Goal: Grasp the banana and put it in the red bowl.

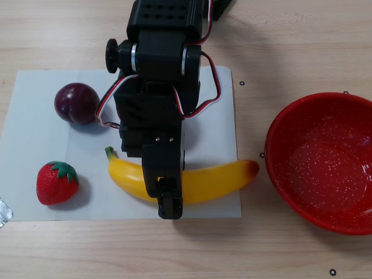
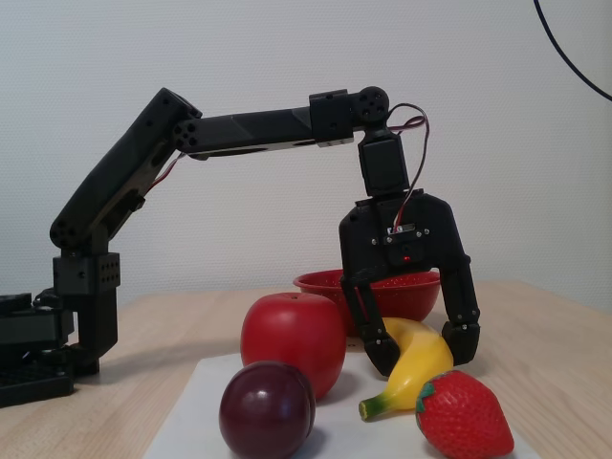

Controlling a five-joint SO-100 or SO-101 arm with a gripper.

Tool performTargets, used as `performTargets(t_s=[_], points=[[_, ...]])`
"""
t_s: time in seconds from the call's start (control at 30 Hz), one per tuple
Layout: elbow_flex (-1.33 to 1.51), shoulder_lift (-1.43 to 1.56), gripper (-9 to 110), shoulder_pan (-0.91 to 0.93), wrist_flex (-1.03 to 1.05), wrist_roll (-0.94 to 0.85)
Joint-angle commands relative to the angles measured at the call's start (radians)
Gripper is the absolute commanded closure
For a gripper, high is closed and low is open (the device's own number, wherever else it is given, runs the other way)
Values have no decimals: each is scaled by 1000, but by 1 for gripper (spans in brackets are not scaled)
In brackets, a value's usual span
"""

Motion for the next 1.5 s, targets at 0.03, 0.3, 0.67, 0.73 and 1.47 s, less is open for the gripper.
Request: performTargets(t_s=[0.03, 0.3, 0.67, 0.73, 1.47], points=[[-54, 354, 101, -18, 35, -15], [-23, 472, 101, -12, 49, -17], [121, 695, 101, 9, -23, 9], [160, 741, 101, 18, -46, 14], [385, 928, 101, 453, -362, -38]])
